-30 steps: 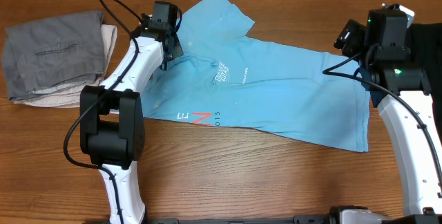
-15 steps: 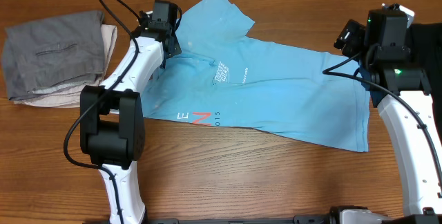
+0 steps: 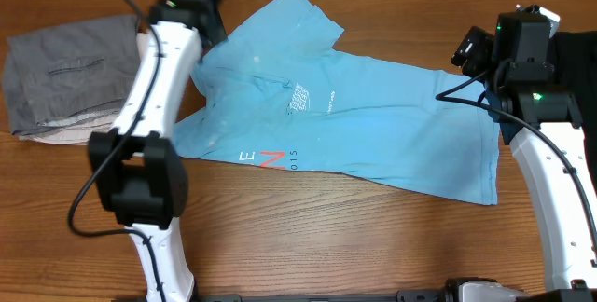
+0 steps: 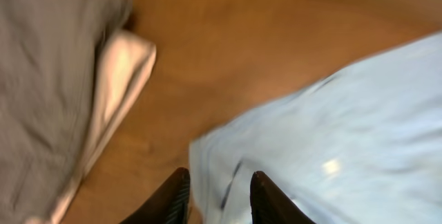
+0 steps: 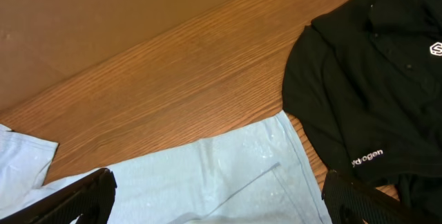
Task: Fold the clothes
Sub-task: 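Sweep the left gripper along the shirt's left edge, straightening it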
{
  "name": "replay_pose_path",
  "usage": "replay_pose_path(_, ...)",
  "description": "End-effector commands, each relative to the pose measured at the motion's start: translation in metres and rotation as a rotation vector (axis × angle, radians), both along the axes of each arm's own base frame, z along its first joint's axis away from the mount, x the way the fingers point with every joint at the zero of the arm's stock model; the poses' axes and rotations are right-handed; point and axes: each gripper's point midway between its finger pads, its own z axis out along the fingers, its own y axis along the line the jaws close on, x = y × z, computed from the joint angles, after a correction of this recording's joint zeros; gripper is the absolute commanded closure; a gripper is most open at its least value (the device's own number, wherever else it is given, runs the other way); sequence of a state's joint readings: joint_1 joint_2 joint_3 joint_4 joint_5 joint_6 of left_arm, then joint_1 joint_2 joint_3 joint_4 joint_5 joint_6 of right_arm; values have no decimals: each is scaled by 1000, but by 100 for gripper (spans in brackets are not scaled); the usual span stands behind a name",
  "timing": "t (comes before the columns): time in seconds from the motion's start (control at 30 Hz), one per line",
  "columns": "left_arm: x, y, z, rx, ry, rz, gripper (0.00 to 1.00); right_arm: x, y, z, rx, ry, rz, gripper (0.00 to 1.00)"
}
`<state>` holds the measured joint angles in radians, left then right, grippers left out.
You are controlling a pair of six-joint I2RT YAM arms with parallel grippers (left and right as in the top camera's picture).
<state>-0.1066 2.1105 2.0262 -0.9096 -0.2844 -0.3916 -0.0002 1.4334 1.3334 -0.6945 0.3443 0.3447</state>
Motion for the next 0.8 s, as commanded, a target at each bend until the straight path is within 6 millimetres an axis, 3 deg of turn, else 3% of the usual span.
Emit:
replay_pose_path(0.0,7,-1,32,-91,-68,-104,66,1,-2,3,2,-11,-12,0)
replay_pose_path(0.1,14,9,13,-110,-42,-103,63,1,-2,3,2,-11,-12,0)
replay_pose_path(0.27,16,9,-40,-142,76,-198,47,1,-2,3,2,-11,-12,0)
replay_pose_path(0.33,13,10,-62,-132,130,-223,46,1,-2,3,2,-11,-12,0)
replay_pose_path(0.57,-1,12,-123,-116,295,-241,51,1,-2,3,2,-11,-12,0)
replay_pose_path(0.77,-3,18,-147,-123,334,-226,52,1,-2,3,2,-11,-12,0)
